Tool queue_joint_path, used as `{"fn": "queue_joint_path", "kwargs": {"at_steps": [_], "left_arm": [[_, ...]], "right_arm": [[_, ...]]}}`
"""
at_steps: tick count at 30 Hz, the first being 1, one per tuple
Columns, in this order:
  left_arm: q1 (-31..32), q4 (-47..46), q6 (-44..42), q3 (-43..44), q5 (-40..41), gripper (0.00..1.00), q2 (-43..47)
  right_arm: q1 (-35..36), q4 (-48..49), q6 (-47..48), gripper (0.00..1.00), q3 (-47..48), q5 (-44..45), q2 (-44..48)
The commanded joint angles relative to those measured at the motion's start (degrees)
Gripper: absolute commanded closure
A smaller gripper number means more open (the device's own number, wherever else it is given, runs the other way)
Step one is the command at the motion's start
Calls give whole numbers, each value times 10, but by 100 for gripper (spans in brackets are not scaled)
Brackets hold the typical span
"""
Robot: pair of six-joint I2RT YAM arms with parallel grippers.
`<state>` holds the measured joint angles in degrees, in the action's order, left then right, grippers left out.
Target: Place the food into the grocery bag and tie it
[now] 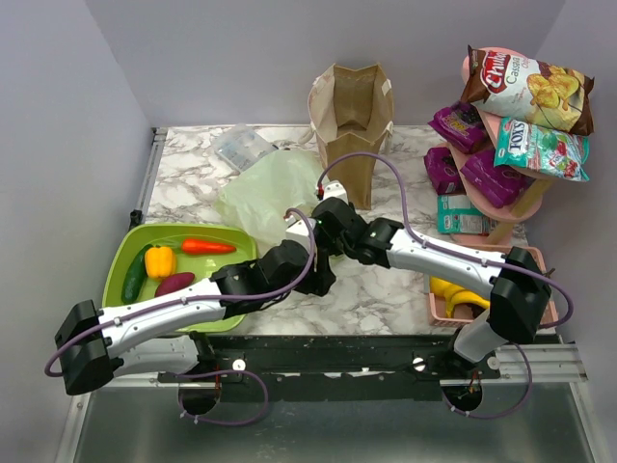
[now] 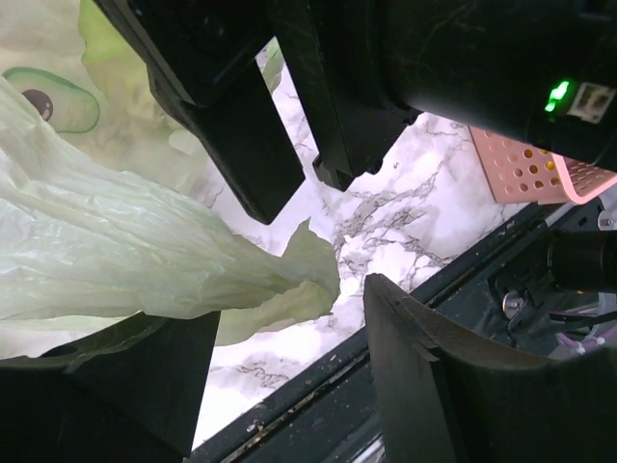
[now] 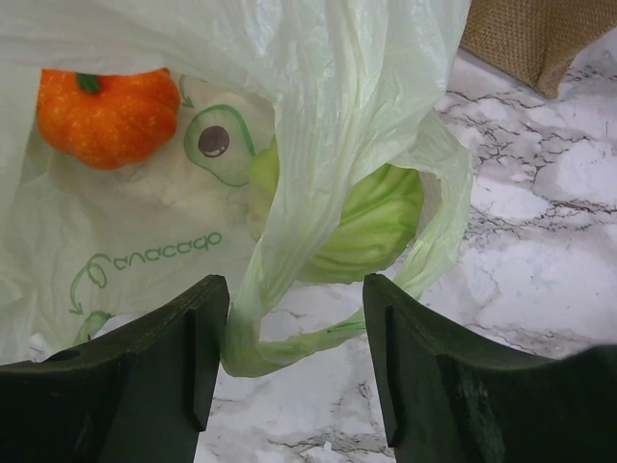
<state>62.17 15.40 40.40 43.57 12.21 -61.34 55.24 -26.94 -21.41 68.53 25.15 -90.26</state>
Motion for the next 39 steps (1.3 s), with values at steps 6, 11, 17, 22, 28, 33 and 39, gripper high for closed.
{"fn": "queue_joint_path", "kwargs": {"at_steps": [6,11,17,22,28,33,39], "left_arm": [[17,-104,-45,-16,20,48,-20],[23,-108,-42,-19,24,56,-40],[31,-109,-40,-17,36,74,-52],[34,-101,-37,-10,47,98,-52],[35,-83,-20,-10,55,100,-32],[36,-47,4,-23,72,100,17],[36,-16,34,-63,93,100,98]], "right_arm": [[-14,7,6,38,16,-51,-10],[-22,7,6,42,17,-69,-8],[-39,7,5,45,18,-94,-1],[-46,4,4,47,12,-106,3],[-52,3,2,50,5,-116,8],[-55,0,3,57,-1,-117,10],[-58,-6,3,76,-3,-117,13]]}}
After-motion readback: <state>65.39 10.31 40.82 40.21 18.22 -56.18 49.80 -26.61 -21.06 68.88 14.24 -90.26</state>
